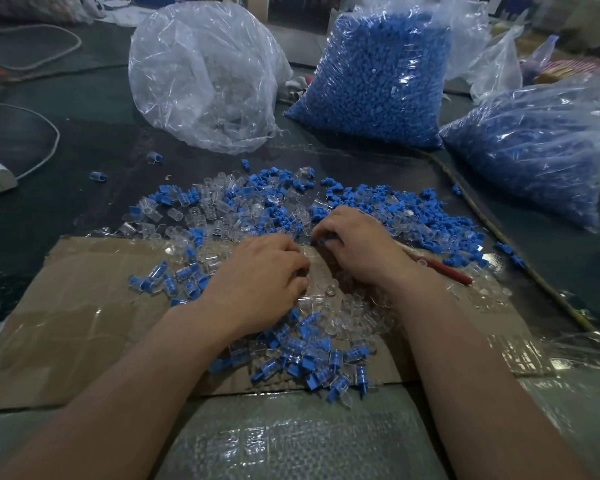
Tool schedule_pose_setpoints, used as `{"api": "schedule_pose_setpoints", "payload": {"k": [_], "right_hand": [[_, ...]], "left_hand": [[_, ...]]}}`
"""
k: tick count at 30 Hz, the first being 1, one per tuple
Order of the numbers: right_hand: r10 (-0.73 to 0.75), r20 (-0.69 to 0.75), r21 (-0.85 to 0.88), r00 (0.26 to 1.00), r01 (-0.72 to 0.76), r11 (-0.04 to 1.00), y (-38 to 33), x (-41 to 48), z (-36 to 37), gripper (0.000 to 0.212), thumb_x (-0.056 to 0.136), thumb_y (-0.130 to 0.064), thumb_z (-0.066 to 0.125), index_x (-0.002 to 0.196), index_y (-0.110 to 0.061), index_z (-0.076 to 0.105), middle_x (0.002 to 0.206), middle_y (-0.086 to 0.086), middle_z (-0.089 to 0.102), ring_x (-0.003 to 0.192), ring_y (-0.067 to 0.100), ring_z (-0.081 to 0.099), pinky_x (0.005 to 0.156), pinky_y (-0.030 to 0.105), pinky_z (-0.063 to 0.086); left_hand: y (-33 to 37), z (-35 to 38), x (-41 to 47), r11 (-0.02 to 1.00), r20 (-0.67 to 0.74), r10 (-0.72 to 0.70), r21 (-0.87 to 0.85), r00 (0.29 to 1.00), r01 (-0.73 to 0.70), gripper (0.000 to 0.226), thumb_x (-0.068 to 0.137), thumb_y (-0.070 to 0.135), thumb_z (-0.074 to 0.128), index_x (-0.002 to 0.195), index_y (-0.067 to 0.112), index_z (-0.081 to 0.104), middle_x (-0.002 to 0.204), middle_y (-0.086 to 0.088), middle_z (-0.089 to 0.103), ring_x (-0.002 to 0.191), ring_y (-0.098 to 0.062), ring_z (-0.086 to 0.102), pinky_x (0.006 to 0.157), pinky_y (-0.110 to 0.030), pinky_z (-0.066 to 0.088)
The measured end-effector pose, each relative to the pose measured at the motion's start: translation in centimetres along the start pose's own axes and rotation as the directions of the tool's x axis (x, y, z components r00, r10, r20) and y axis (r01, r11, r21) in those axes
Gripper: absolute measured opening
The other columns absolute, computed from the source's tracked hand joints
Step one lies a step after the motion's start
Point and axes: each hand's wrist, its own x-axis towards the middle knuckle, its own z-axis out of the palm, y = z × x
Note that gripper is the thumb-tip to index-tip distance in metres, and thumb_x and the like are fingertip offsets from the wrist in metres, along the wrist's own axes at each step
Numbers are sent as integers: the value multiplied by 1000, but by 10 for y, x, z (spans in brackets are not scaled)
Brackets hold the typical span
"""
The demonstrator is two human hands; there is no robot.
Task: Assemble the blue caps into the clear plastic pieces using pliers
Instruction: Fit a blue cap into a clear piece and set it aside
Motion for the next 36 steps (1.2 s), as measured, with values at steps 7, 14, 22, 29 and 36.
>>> {"api": "schedule_pose_setpoints", "payload": {"k": [7, 14, 22, 29, 36], "right_hand": [[14, 61, -28, 998, -12, 1000, -2, 1, -2, 30, 93, -9, 46, 116, -18, 62, 135, -1, 46, 122, 20, 40, 104, 34, 27], [-45, -38, 2, 998, 45, 999, -6, -1, -5, 24, 90, -2, 51, 103, -12, 69, 106, 3, 64, 99, 16, 54, 109, 38, 26], [108, -307, 674, 946, 136, 726, -21, -20, -25, 27, 80, 2, 64, 84, -25, 67, 82, -16, 63, 77, -4, 62, 72, 9, 47], [65, -159, 832, 985, 99, 547, -40, -31, -23, 26, 75, 5, 68, 82, -19, 60, 84, 1, 66, 79, 9, 64, 75, 22, 53], [123, -200, 837, 972, 104, 537, -38, -35, -20, 28, 68, 4, 74, 75, -19, 58, 88, 10, 68, 75, 15, 66, 69, 27, 56]], "left_hand": [[1, -1, 0, 1000, -1, -9, -5, 1000, 9, 34, 93, 39, 43, 123, 28, 54, 121, 9, 48, 112, -8, 40, 100, -27, 25], [-2, -1, -1, 1000, -24, 1, -17, 1000, -1, 31, 93, 37, 44, 120, 27, 57, 119, 9, 49, 112, -8, 41, 101, -27, 25], [7, -17, -2, 906, -395, -203, -422, 896, 19, 35, 82, 18, 66, 116, 16, 61, 100, 6, 62, 81, 1, 54, 78, -13, 43], [10, -24, -4, 602, -265, -360, -798, 895, 6, 22, 77, 9, 69, 87, 28, 62, 67, 5, 69, 61, -5, 67, 57, -14, 52], [10, -26, -5, 474, -160, -334, -880, 929, 19, 23, 56, 29, 71, 78, 26, 68, 73, 3, 71, 65, -13, 68, 60, -19, 55]]}}
